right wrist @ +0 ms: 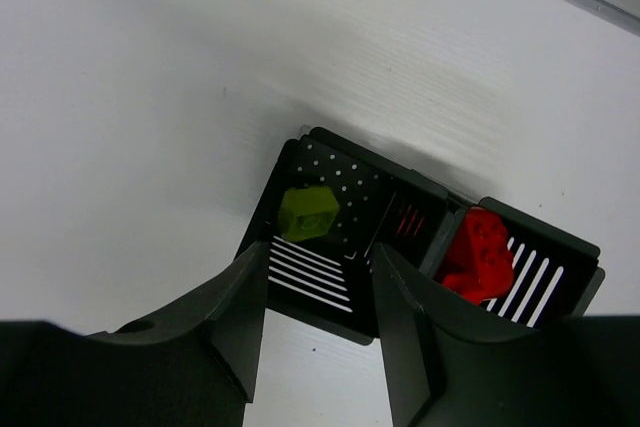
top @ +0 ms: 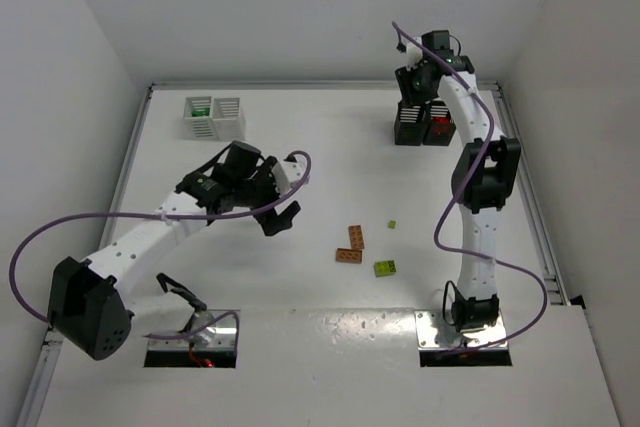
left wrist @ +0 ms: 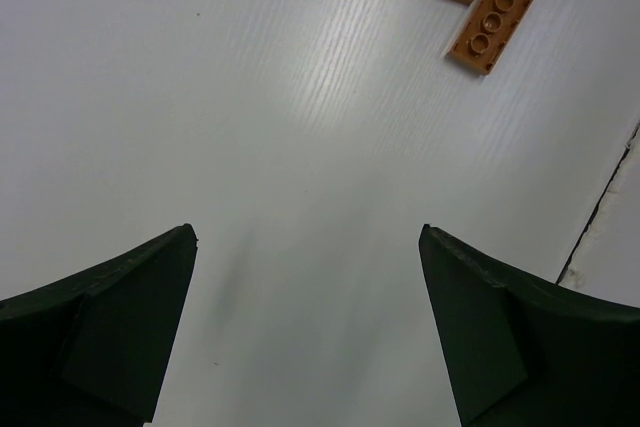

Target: Sort the legos into containers by color

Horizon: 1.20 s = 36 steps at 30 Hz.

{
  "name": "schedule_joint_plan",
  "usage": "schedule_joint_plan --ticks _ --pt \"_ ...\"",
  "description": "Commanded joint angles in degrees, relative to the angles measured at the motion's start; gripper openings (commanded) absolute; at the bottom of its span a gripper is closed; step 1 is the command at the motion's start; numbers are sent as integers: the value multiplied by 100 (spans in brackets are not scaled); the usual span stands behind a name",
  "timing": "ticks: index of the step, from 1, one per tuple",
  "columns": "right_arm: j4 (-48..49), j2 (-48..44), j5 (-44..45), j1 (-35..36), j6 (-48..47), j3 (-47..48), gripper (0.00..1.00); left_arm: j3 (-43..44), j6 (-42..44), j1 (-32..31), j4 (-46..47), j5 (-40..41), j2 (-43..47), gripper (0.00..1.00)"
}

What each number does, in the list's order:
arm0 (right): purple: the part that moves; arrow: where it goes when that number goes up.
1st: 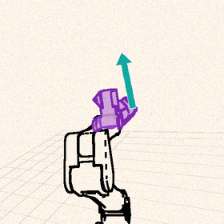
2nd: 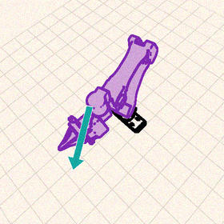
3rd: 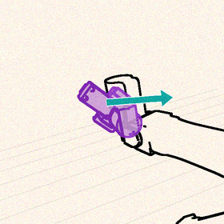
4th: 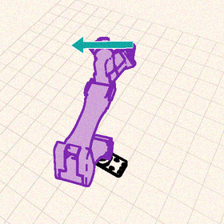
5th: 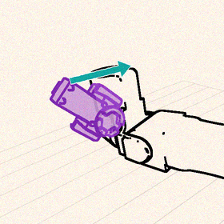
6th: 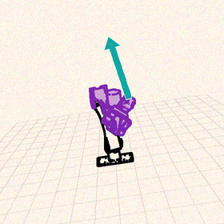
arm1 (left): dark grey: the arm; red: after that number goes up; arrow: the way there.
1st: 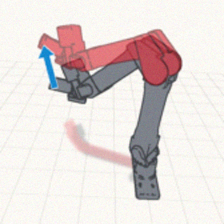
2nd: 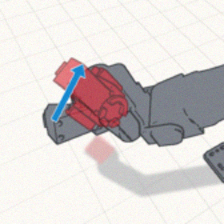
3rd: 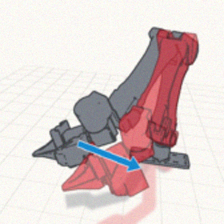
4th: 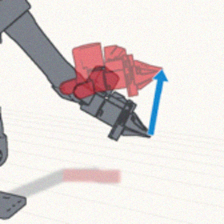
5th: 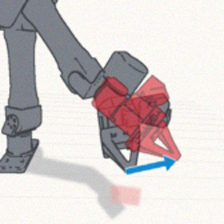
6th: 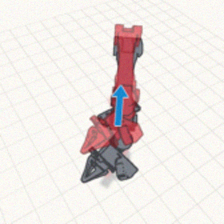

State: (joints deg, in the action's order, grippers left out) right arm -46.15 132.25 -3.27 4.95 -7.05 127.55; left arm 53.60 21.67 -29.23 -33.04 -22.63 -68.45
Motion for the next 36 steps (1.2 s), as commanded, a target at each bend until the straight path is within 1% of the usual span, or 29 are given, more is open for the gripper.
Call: schedule_joint_plan --ticks 1,4,6,9,10,11,13,14,16,18,20,23,25,26,27,30,36 --pt "1 -295 -147 -12 72 183 46 36 -84 -319 288 -162 -195 100" --pt "-122 -594 -288 -64 194 113 46 36 -84 -582 342 -146 -423 100" --pt "-193 -944 -446 -64 257 -54 46 -16 -32 -960 342 21 -642 100" --pt "-158 -1489 -745 -169 397 -773 46 -78 135 -1584 342 311 -801 100" --pt "-79 -1926 -824 -170 449 -1323 46 -78 136 -1707 342 477 -932 100" --pt "17 -2157 -946 -222 502 -1607 46 -9 205 -1909 403 549 -1021 100" --pt "177 -2535 -1052 -223 564 -2248 46 97 337 -2103 403 672 -1301 100" --pt "229 -2815 -1105 -284 616 -2400 46 202 425 -2243 403 672 -1390 100" --pt "229 -3055 -1237 -354 695 -2733 46 281 487 -2358 455 620 -1540 100" --pt "282 -3318 -1299 -407 748 -2892 46 334 548 -2446 509 620 -1733 100" --pt "282 -3433 -1465 -407 801 -2893 46 335 549 -2508 719 620 -1865 100" --pt "177 -3582 -1466 -521 802 -2946 46 440 689 -2560 851 515 -2102 100" --pt "177 -3583 -1519 -582 802 -2946 46 440 751 -2561 992 410 -2190 100" --pt "177 -3583 -1519 -583 802 -2946 46 440 751 -2613 1131 287 -2243 97" --pt "177 -3635 -1580 -583 802 -2946 46 440 751 -2614 1228 225 -2243 97" --pt "177 -3636 -1703 -644 802 -2946 46 440 751 -2745 1607 224 -2383 96" --pt "177 -3636 -1808 -750 802 -2946 46 406 698 -2746 2011 119 -2656 93"
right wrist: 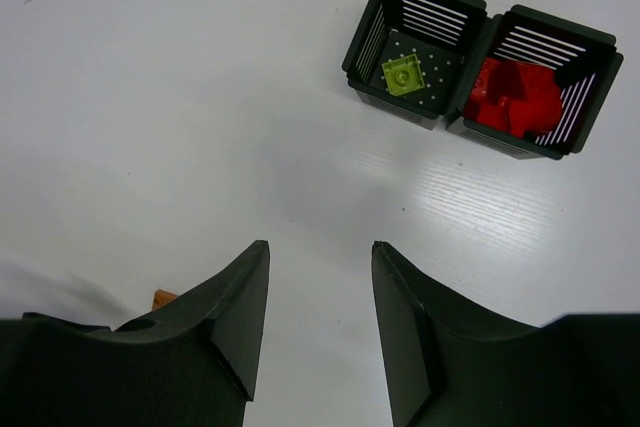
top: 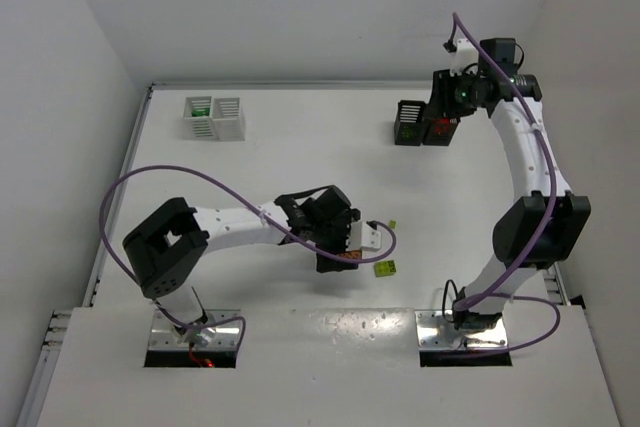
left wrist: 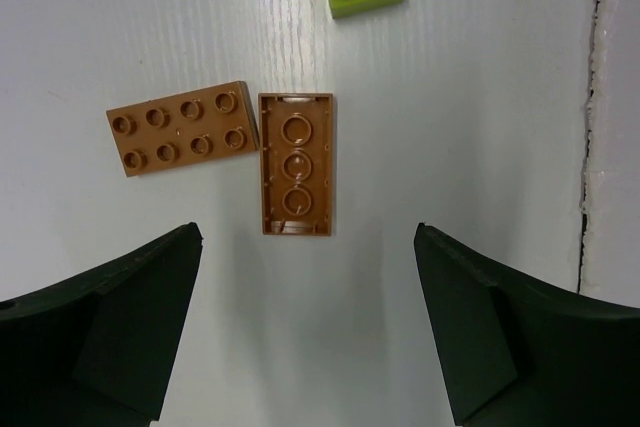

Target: Sort the legos into containers by color

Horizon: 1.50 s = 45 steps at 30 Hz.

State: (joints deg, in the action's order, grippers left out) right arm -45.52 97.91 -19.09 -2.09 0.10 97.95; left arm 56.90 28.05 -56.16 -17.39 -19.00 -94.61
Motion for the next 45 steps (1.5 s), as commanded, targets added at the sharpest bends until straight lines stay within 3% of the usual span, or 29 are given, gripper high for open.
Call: schedule_joint_plan --ticks 1,20,30,35,37,45 --pt "113 -202 -227 -107 87 13 46 14 130 -53 516 -244 -40 93" --pt "52 -44 -455 -213 87 66 46 -487 -116 -106 1211 -235 -400 84" --pt "52 9 -455 -213 87 66 46 -382 -344 -106 1317 -297 -769 66" --pt "52 9 -455 -213 87 66 46 -382 -344 -106 1317 -297 -822 51" --pt "52 9 -455 -213 87 66 46 -329 -397 -106 1168 -226 -883 44" --pt "52 -114 -455 -213 87 -39 46 -127 -459 -45 351 178 -754 33"
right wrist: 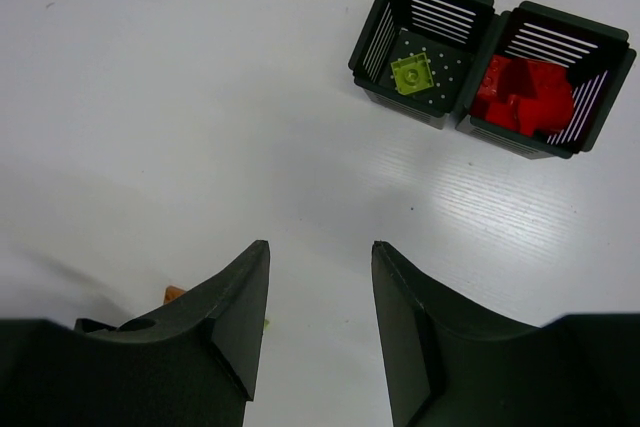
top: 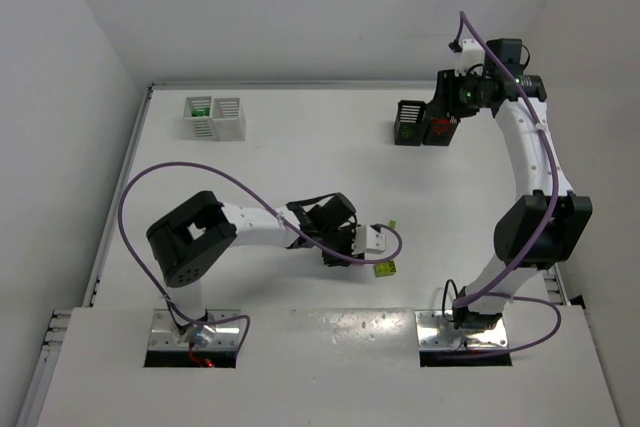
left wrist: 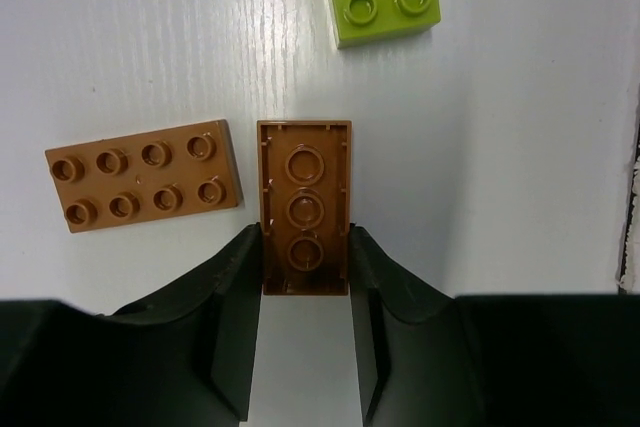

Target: Sort the legos into containers by color

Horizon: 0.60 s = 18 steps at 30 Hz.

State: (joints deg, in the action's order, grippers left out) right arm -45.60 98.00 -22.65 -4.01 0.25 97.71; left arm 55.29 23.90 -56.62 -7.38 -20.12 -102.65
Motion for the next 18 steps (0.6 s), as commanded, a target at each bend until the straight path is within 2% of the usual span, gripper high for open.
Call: schedule_joint_plan --ticks 1,2,5,9,14,18 --pt "60 -175 -151 -21 72 -15 46 35 -43 54 -747 350 148 30" --pt "60 -176 -152 -21 72 -15 46 35 -43 124 -956 351 262 25" --pt "60 -228 -204 -21 72 -15 46 -18 26 432 -1369 596 850 20" --pt "60 -281 -204 -21 72 -68 46 236 79 1020 -1940 930 1649 17" --pt "60 -281 -257 31 124 -121 46 1264 386 2233 -2601 1448 2047 17" --pt "60 -281 -257 32 124 -121 46 1984 773 3085 -2602 2125 1943 15"
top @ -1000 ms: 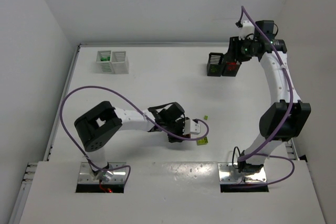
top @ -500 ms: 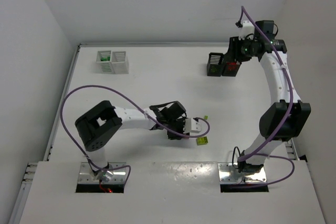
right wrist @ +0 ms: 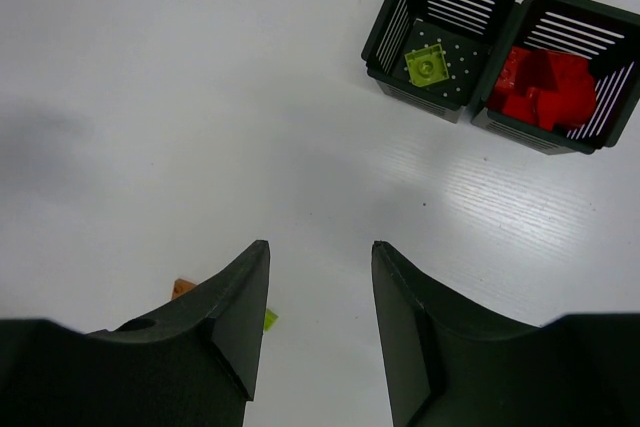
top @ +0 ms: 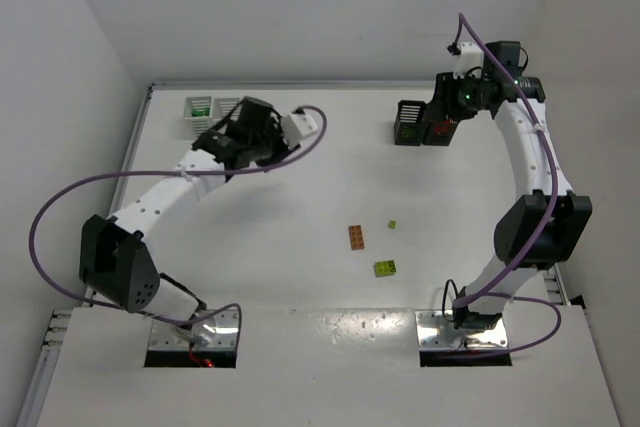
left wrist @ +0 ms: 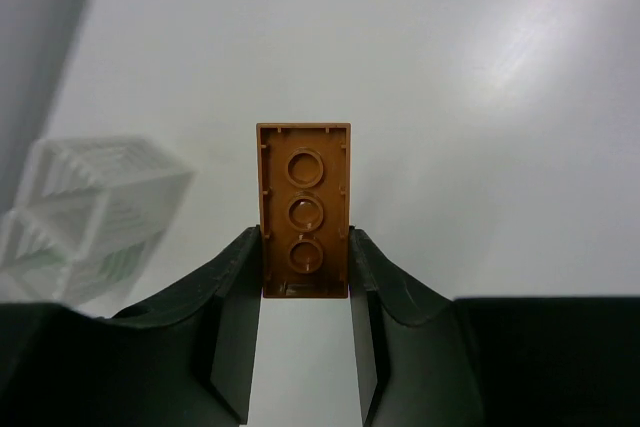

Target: Sort the legos into containers by color

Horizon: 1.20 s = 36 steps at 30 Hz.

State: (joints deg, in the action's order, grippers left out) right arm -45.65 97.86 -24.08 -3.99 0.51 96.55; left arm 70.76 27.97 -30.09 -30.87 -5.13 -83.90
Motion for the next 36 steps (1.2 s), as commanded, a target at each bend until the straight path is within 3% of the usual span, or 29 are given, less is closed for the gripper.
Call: schedule_joint_plan --ticks 1,8,11,15,28,36 --pt "65 -268 -115 30 98 -5 46 604 367 607 -253 722 -12 13" --pt "65 -268 -115 30 98 -58 46 2946 237 2381 -577 601 -1557 11" --pt "65 -268 -115 30 98 -110 46 4150 -98 2831 -1069 241 -2471 5" --pt "65 -268 -115 30 98 -110 46 5015 -336 3008 -1439 187 -3316 1" --pt "65 -101 -115 30 45 -110 46 5413 -652 3061 -1439 20 -4195 1" --pt "12 5 -115 82 45 -5 46 5290 -652 3009 -1439 -32 -4258 3"
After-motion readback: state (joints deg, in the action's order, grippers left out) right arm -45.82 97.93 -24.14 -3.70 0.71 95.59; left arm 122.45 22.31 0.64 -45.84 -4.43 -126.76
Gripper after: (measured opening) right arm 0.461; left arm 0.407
